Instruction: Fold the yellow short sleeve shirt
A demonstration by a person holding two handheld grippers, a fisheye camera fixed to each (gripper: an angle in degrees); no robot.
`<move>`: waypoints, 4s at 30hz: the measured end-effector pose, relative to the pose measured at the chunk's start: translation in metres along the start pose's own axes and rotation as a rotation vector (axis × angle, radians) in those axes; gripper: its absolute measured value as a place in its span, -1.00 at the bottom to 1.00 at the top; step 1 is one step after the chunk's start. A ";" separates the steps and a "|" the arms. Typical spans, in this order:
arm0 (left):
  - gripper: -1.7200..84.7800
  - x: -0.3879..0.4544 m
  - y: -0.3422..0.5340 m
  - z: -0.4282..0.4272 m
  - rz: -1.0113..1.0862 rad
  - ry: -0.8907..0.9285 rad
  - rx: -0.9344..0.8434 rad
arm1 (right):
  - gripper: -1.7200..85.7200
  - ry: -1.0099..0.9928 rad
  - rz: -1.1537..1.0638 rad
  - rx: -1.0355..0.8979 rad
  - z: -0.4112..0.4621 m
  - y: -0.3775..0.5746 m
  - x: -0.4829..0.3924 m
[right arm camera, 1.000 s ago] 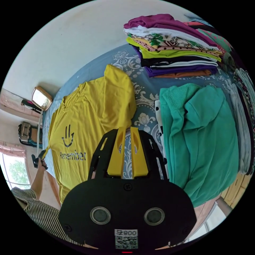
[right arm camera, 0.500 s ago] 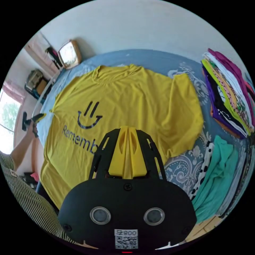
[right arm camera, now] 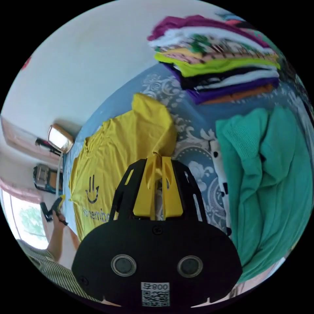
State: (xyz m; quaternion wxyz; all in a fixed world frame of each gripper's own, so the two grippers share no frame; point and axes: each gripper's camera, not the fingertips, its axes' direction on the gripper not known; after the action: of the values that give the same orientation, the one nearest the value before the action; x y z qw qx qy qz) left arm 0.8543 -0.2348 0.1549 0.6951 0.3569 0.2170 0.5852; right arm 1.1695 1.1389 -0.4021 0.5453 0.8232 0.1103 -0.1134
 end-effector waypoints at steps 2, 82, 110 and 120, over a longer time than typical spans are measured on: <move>-0.90 0.031 -0.002 0.017 0.090 0.029 -0.025 | -0.89 0.059 -0.227 0.018 -0.006 0.016 -0.061; -0.89 -0.348 -0.069 0.226 -0.154 -0.215 0.121 | -0.92 0.366 -0.260 0.003 0.084 -0.112 -0.112; -0.86 -0.245 0.154 0.608 0.519 0.192 -0.276 | -0.83 0.170 0.176 0.209 -0.030 0.124 0.085; -0.82 -0.128 0.220 0.813 0.827 0.332 -0.443 | -0.81 -0.001 0.310 0.328 -0.020 0.149 0.159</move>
State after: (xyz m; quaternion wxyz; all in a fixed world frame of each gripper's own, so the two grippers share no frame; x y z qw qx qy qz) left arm 1.2654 -0.5422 0.8344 0.4200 0.1587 0.0355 0.8928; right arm 1.3675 1.1097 -0.3132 0.4153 0.9078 -0.0377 -0.0452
